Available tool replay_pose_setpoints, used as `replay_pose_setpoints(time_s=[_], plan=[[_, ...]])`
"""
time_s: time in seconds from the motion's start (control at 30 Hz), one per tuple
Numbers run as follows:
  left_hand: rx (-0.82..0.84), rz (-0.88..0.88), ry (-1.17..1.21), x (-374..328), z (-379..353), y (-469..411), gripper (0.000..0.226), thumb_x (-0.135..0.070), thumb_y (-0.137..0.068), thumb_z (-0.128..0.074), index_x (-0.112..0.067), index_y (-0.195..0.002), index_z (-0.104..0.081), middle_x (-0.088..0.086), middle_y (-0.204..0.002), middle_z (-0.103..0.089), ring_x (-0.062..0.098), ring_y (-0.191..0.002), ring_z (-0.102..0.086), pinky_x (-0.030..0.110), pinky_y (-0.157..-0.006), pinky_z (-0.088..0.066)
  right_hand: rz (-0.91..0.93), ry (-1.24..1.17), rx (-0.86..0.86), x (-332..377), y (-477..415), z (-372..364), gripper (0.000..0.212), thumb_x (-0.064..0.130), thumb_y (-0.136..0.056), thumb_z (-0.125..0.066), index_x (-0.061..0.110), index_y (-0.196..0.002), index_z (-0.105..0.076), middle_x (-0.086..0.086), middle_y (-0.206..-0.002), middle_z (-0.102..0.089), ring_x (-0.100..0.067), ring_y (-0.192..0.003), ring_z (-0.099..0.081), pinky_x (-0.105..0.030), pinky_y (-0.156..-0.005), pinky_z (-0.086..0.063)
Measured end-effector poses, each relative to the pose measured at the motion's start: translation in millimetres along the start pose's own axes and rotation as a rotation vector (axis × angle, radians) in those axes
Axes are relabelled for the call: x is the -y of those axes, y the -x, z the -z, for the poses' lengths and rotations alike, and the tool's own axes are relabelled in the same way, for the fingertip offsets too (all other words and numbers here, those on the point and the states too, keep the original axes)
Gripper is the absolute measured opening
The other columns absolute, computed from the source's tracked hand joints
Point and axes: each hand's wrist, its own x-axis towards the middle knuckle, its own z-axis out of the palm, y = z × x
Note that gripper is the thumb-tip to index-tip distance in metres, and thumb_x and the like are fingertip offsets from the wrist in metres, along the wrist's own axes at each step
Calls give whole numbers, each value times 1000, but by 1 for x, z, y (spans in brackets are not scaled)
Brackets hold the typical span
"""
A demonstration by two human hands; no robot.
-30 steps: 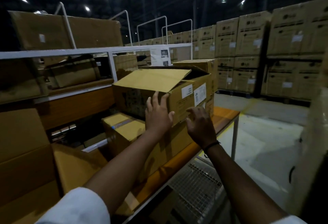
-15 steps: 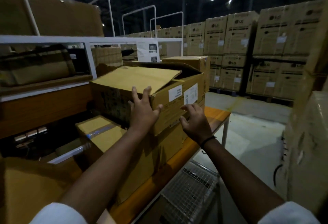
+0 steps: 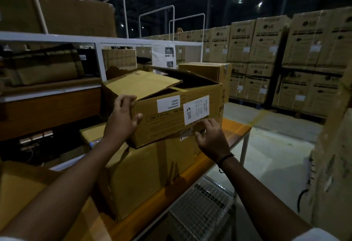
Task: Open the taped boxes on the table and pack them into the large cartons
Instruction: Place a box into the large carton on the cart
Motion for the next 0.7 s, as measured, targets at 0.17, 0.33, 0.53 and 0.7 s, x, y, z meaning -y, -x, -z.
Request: replay_pose_setpoints(time_s=[0.17,0.33,0.53,0.7], plan=[[9,38,49,24,28,12,58,-18,-95,-69,-30,-144,-41,4,-159,-31,32,-137,-43,50,-93,-49,-49,203,-83,-21,-19,21,62,44,-81,-60,17,-135,-49,-16,-139,-48,-38,-131,-44,-52,-102,-43],[-33,152,69,37,47,30,63,-13,-99,-63,-34,-150,-35,9,-163,-28,36,-144,-37,59,-101,-46,-22,226,-36,-21,-45,29,113,74,-72,-65,22,-159,-15,-22,-164,-9,-50,-148,-15,-68,-109,-31],[-33,223,94,32,47,40,64,-14,-104,-55,-45,-152,-26,16,-155,-40,40,-132,-50,56,-91,-51,-98,147,131,-6,-68,28,138,76,-57,-77,40,-158,10,-11,-164,23,-50,-150,-4,-69,-110,-34],[12,266,81,40,58,37,64,-16,-104,-54,-48,-151,-23,21,-149,-45,42,-127,-52,54,-89,-52,-125,135,178,-11,-80,35,140,63,-52,-89,43,-157,1,-13,-164,10,-50,-149,-9,-69,-106,-39]])
